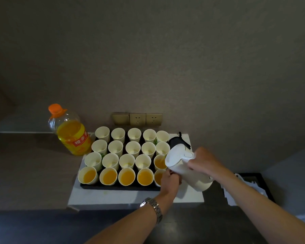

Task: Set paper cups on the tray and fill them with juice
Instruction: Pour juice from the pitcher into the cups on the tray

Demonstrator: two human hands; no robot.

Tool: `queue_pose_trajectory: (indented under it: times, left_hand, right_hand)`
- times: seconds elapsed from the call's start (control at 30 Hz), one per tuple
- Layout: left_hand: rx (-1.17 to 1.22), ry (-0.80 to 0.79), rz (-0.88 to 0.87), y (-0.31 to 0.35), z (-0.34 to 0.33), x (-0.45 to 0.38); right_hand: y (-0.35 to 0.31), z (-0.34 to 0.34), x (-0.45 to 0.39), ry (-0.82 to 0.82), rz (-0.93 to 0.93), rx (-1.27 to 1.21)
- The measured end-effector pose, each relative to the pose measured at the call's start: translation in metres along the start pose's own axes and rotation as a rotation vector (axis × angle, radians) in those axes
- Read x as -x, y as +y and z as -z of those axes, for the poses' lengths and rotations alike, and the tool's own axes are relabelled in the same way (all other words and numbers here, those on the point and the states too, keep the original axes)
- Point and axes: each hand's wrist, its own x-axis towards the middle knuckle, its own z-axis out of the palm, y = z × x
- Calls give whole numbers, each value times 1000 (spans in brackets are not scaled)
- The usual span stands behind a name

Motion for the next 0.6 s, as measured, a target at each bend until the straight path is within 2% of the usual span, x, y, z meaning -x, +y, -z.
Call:
queue_pose_trajectory:
  times: [0.37,0.6]
  left_hand:
    - [-71,148,-134,27,9,5]
    - [-65,207,-214,34,23,5]
  right_hand:
    - [-5,11,-8,44,24,-150]
    - [-20,11,-11,42,66,-131]
